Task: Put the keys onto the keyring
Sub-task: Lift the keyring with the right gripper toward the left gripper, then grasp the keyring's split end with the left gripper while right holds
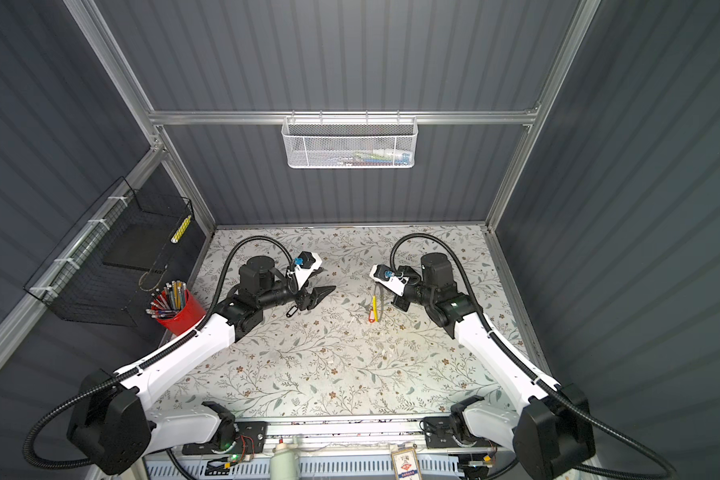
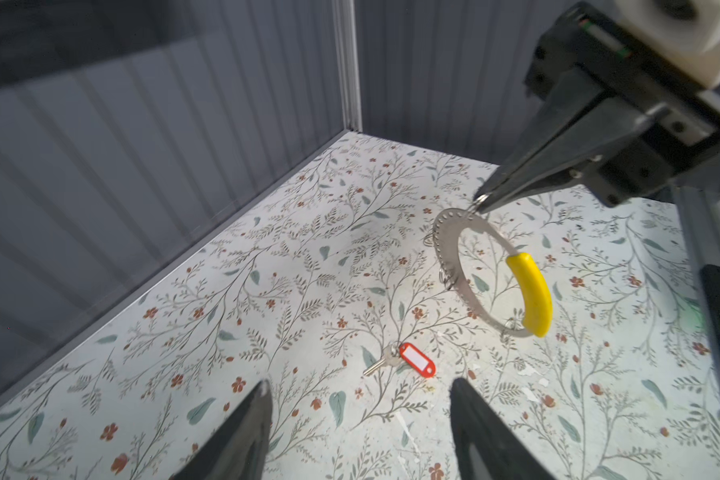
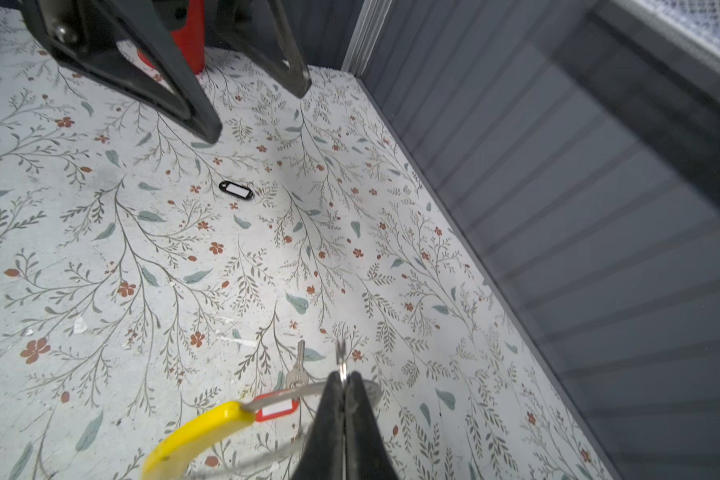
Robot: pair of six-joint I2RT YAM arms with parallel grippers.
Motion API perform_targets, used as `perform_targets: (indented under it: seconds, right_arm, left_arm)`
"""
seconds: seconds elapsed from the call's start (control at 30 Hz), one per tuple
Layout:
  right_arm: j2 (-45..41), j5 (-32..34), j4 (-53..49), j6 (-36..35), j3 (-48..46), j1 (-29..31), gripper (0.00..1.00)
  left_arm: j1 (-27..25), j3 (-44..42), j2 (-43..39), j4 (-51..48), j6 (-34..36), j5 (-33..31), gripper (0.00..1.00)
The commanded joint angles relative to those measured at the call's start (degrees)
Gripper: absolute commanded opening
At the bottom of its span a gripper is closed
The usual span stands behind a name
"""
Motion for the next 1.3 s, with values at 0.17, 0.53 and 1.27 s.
perform_targets:
  seconds: [0.17, 0.53, 1.27]
  right_arm:
    - [-6.0, -9.5, 14.5, -1.1, -7.0, 0.6, 0.05]
    - [-10.9, -8.2, 19.4, -6.8, -11.6, 3.1, 0.05]
    - [-13.6, -6.0, 18.3, -12.1, -12.8, 6.5, 0.02]
  left_arm:
    - [-3.8, 1.6, -1.4, -0.6, 12.3, 8.0, 0.60]
    - [-8.0, 6.0, 0.5, -2.5, 18.7, 5.6, 0.51]
    - [-13.3, 8.2, 0.7, -4.4, 25.5, 0.0, 0.30]
